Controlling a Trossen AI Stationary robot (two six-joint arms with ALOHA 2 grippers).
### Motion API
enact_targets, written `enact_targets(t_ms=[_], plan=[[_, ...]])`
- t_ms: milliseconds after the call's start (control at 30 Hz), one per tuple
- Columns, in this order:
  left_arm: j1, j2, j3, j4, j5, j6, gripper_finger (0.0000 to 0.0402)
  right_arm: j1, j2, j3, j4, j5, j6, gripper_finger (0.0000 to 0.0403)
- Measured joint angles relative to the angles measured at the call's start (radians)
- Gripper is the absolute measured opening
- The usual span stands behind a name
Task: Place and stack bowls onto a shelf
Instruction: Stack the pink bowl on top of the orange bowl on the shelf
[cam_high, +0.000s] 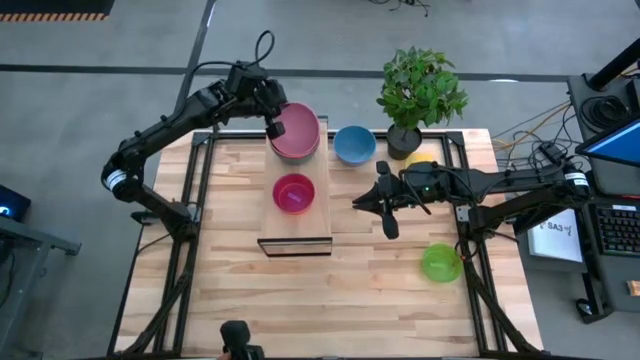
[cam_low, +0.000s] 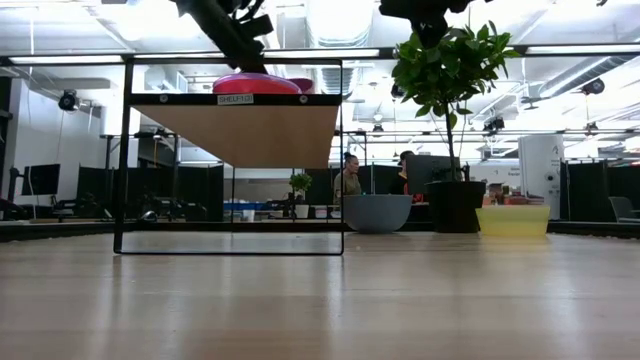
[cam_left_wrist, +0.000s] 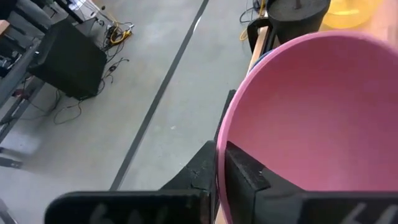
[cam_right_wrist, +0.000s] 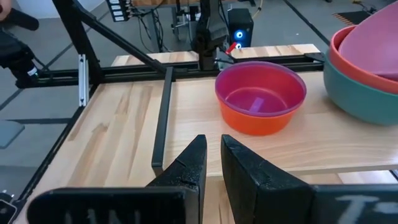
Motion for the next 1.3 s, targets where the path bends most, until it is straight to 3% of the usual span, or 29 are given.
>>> enact_targets(t_ms=[400,800,1300], plan=[[0.001,-0.001,0.033,-0.015,0.000,-0.104,0.0001,0.002,0.001,0.000,0.000,0.000,0.051,0.0038],[0.022,0.019,0.231,-0.345,-0.002,-0.326,0.0001,0.015,0.001,-0.001,-0.023,0.000,0.064,0.0038],[0.023,0.093,0.231,-0.383,-0.001,-0.428,0.0017,0.033,0.001,-0.002,-0.055,0.000,0.088,0.0038]])
